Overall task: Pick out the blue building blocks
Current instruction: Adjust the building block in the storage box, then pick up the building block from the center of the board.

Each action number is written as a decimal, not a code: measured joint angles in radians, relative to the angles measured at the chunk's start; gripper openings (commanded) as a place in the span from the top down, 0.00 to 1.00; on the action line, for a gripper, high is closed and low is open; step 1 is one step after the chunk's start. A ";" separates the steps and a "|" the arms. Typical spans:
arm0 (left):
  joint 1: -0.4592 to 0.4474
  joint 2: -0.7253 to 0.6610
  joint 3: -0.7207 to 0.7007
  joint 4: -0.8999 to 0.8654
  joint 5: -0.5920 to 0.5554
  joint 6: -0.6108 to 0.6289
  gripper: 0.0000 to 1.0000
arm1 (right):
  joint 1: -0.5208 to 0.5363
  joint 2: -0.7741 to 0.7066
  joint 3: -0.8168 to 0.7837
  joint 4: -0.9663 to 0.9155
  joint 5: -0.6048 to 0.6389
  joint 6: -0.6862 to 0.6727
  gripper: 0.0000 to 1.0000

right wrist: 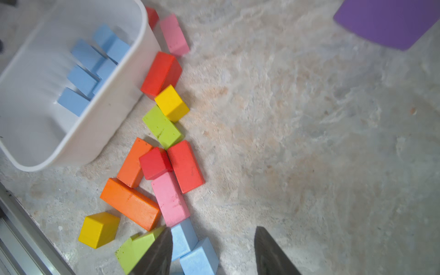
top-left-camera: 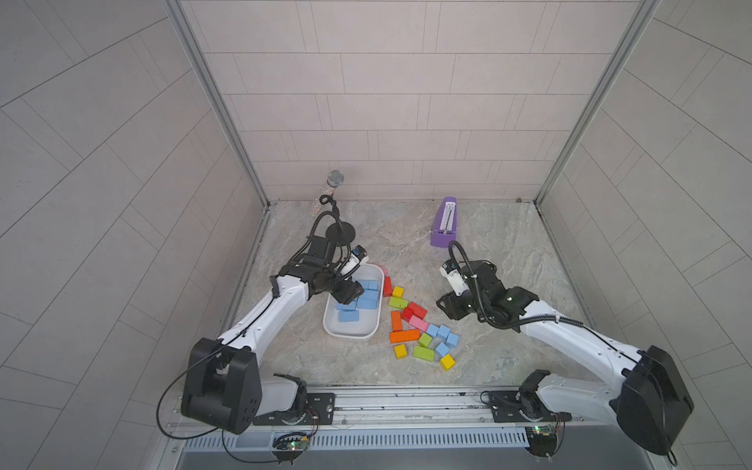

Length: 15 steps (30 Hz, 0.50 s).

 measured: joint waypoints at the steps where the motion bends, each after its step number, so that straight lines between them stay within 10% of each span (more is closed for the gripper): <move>1: 0.018 -0.012 -0.020 0.027 0.013 -0.030 0.34 | 0.003 0.030 0.024 -0.046 0.009 0.010 0.42; 15: 0.047 -0.050 -0.073 0.134 0.125 -0.149 0.34 | 0.100 0.156 0.049 -0.385 0.082 0.232 0.36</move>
